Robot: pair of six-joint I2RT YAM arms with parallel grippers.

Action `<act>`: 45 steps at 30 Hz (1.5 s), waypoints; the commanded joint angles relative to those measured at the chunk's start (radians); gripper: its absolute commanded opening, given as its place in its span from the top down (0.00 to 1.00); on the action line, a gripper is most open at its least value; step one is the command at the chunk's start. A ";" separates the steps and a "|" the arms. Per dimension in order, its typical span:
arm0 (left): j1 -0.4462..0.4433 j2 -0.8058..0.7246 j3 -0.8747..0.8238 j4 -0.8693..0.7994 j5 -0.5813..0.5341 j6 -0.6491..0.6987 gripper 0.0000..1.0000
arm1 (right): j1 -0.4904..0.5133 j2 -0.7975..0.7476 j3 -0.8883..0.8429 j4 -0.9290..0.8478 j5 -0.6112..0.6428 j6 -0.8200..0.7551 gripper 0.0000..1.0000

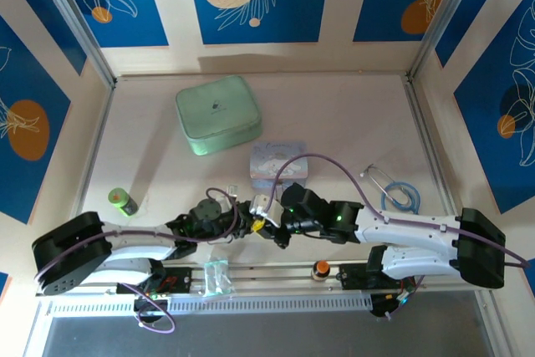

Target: Unlock the padlock with the key

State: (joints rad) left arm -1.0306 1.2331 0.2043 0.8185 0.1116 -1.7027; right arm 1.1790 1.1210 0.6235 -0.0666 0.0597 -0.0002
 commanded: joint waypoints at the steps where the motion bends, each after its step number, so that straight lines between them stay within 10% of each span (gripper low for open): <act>1: -0.006 0.031 -0.008 0.102 0.026 -0.011 0.76 | 0.034 0.033 -0.010 0.075 0.110 -0.010 1.00; 9: -0.006 0.013 -0.027 0.092 0.011 -0.011 0.99 | 0.050 0.052 -0.013 0.081 0.217 -0.030 1.00; 18: -0.006 -0.122 0.000 -0.123 -0.043 0.080 1.00 | 0.044 0.011 -0.048 0.047 0.240 0.003 1.00; 28: -0.006 -0.357 0.090 -0.479 -0.299 0.406 1.00 | -0.042 -0.148 -0.130 0.147 0.088 0.364 0.42; 34: -0.006 -0.367 0.051 -0.224 -0.421 0.552 1.00 | -0.174 -0.141 -0.187 0.393 -0.073 0.875 0.36; 45: -0.008 -0.317 0.040 0.068 -0.494 0.588 1.00 | -0.127 0.000 -0.176 0.753 -0.088 1.032 0.46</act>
State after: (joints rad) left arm -1.0325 0.9054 0.2470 0.7723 -0.3538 -1.1378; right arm 1.0580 1.1023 0.4465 0.5278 -0.0044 0.9638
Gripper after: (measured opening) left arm 0.077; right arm 0.547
